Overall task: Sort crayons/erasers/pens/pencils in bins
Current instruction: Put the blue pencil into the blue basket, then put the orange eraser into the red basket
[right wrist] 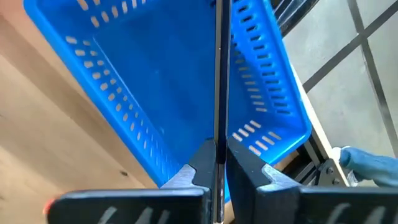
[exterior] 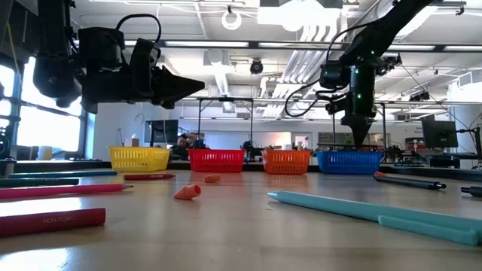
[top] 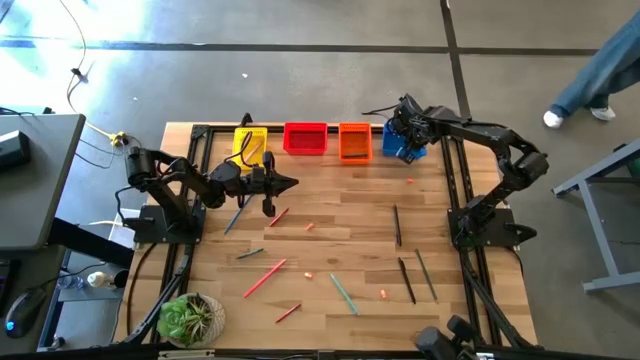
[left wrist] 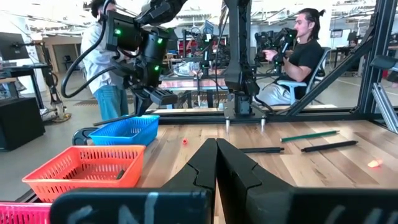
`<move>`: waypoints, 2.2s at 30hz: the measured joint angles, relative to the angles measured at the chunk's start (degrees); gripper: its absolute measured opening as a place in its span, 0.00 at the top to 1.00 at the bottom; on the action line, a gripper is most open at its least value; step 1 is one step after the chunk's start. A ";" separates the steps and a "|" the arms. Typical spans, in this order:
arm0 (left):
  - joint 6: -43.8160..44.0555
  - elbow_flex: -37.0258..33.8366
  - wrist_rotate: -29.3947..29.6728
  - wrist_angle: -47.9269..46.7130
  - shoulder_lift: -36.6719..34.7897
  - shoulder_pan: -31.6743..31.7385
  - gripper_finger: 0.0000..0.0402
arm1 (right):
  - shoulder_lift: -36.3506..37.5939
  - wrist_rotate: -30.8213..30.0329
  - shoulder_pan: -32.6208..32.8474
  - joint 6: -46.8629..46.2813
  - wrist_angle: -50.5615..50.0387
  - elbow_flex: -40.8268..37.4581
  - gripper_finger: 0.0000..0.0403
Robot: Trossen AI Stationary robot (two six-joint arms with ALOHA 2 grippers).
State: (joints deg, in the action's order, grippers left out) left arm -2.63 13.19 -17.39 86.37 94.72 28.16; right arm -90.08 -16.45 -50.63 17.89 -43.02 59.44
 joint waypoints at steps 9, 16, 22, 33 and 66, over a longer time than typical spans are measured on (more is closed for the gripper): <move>0.00 0.00 0.00 0.00 0.00 0.00 1.00 | 0.00 0.41 -0.77 -2.51 -2.05 -0.02 0.89; 0.02 0.00 0.00 0.01 0.00 0.00 1.00 | 0.00 0.41 -1.14 -3.05 -2.68 -0.04 0.85; 0.02 0.00 0.00 0.00 0.00 0.00 1.00 | 0.30 -0.11 -0.21 -2.66 -7.13 1.65 0.81; -0.58 0.01 0.02 -1.11 0.00 0.00 1.00 | 16.49 9.54 9.42 -10.06 9.77 -9.93 0.97; -1.01 0.02 0.02 -2.58 -0.02 0.00 1.00 | 26.50 -8.81 35.09 -64.07 5.86 -26.51 0.79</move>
State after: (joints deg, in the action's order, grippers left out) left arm -3.64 13.21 -17.37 83.79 94.70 28.16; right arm -63.58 -25.26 -15.54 -46.18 -37.16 32.93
